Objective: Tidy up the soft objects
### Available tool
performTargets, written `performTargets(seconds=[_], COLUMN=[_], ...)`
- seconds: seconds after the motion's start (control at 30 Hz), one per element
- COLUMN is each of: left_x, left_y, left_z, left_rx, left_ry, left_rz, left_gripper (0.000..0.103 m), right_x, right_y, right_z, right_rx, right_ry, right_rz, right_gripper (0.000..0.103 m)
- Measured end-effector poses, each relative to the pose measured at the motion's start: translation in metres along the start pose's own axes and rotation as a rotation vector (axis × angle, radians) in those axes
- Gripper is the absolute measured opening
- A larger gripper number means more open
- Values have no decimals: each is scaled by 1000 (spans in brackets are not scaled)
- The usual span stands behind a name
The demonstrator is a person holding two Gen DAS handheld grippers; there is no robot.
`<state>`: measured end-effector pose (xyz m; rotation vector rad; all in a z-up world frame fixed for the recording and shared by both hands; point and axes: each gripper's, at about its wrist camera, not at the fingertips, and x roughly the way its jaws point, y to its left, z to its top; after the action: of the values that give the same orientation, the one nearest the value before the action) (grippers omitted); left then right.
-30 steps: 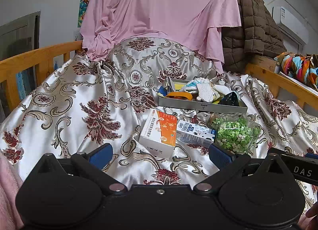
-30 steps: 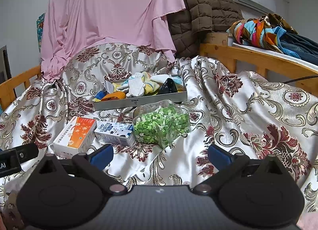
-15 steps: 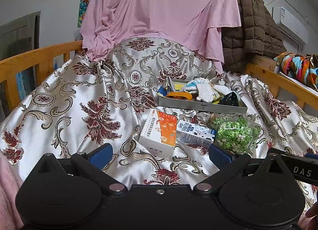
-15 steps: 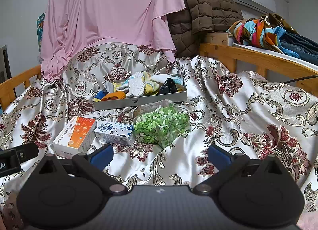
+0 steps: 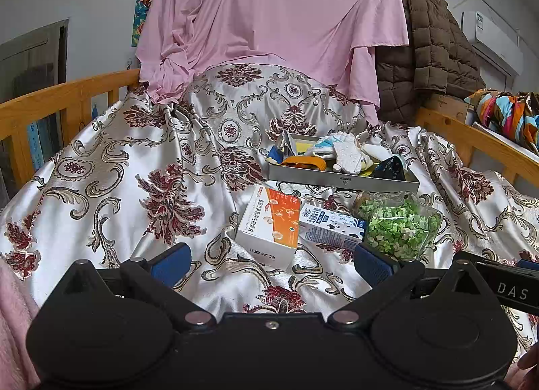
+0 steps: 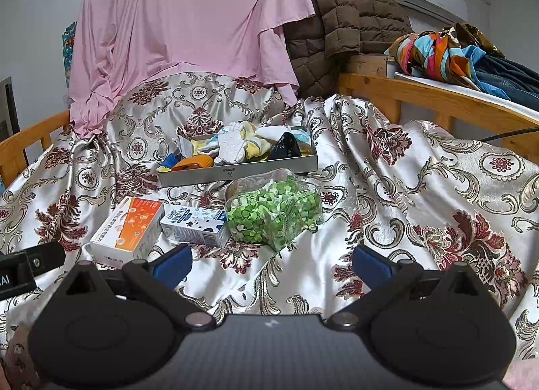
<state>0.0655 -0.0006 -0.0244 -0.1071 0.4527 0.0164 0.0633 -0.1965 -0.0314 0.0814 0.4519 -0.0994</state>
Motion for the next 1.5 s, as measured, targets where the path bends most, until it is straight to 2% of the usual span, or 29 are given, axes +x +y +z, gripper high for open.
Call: performTargets(seconds=[0.23, 0.57, 1.5], left_x=[-1, -7, -5], left_y=[-1, -8, -5], left_z=[-3, -2, 0], left_rx=[7, 24, 0], left_ry=[-8, -17, -2], left_rz=[34, -6, 33], left_gripper=[102, 102, 102], right_x=[0, 0, -1], right_y=[0, 0, 0], right_z=[0, 0, 0], right_rx=[0, -1, -1], right_ry=[0, 0, 1], right_rz=[0, 0, 0], right_gripper=[103, 103, 103])
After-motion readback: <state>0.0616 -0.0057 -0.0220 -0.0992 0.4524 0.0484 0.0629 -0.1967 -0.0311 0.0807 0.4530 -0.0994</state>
